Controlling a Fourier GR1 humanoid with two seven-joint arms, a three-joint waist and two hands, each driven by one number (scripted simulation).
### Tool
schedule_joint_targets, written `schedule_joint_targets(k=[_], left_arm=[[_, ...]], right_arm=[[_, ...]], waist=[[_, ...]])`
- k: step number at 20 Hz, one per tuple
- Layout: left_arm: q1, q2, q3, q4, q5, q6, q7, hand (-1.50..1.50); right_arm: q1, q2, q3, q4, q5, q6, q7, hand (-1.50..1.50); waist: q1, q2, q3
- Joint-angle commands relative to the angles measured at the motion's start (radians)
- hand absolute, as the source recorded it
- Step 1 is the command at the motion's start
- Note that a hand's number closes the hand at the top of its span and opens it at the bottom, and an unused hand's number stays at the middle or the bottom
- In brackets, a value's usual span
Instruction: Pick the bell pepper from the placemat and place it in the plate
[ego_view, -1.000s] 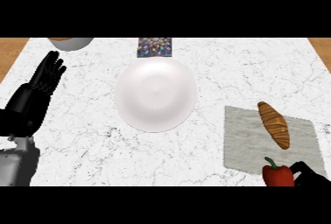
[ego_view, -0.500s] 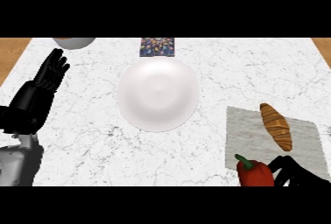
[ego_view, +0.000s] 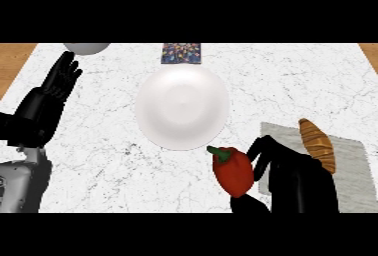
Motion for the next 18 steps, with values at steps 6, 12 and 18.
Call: schedule_joint_targets(k=[6,12,18], left_arm=[[-0.028,0.012,0.023,0.038,0.002,-0.027,-0.021,0.0],[-0.018,-0.038,-0.021,-0.003,-0.035,0.015,0.001,0.0],[-0.019,-0.034,-0.021,-0.006,-0.015,-0.019,-0.002,0.0]], right_arm=[[-0.395,0.077,-0.153,0.405,-0.209,-0.086,0.048,1.5],[-0.571,0.078,-0.172,0.734,-0.332,-0.28,0.042,1.5],[-0.743,0.078,-0.181,1.078,-0.389,-0.417,0.012,1.5]], waist=[[0.006,0.004,0.001],[0.021,0.006,0.001],[0.034,0.009,0.001]])
